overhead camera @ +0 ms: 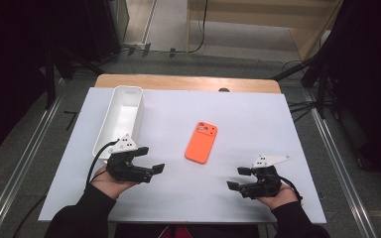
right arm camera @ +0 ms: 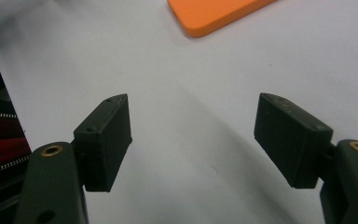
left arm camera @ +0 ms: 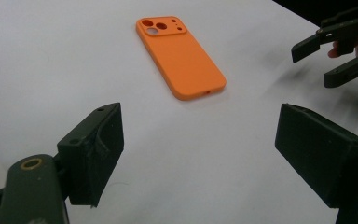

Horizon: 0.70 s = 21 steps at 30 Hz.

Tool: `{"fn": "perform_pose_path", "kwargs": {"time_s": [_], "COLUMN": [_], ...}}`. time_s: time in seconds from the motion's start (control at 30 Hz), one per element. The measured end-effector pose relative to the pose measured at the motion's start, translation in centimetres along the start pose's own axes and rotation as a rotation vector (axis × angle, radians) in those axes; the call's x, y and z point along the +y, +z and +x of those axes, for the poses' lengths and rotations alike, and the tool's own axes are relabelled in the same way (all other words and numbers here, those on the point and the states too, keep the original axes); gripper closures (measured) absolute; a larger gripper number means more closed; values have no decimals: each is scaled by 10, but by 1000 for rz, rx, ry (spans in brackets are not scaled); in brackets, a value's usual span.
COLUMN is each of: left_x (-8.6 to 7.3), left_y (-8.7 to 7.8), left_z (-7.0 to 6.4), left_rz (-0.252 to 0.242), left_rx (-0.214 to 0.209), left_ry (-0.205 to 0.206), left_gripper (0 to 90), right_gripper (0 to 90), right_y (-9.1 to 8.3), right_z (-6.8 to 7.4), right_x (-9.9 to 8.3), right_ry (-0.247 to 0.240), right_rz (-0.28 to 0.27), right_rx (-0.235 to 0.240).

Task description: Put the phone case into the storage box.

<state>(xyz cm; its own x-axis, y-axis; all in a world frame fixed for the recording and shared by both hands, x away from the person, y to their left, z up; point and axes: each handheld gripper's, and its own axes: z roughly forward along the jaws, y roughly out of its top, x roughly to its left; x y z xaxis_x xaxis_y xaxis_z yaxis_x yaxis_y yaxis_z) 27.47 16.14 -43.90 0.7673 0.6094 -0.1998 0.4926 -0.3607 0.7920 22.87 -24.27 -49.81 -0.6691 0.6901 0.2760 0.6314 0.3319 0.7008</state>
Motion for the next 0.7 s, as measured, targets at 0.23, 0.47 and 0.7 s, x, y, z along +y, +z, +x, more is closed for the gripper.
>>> {"fn": "perform_pose_path", "kwargs": {"time_s": [0.23, 0.47, 0.7], "left_x": [11, 22, 33], "left_y": [5, 12, 19], "left_z": [2, 2, 4], "left_rz": [2, 10, 7], "left_rx": [10, 18, 11], "left_ry": [-6, 1, 11], "left_gripper": [158, 159, 161], "right_gripper": [262, 262, 261], "right_y": [1, 2, 2], "right_z": [0, 0, 0], "right_x": [0, 0, 0], "right_ry": [3, 6, 8], "right_rz": [3, 9, 6], "right_rx": [-2, 1, 4]}}
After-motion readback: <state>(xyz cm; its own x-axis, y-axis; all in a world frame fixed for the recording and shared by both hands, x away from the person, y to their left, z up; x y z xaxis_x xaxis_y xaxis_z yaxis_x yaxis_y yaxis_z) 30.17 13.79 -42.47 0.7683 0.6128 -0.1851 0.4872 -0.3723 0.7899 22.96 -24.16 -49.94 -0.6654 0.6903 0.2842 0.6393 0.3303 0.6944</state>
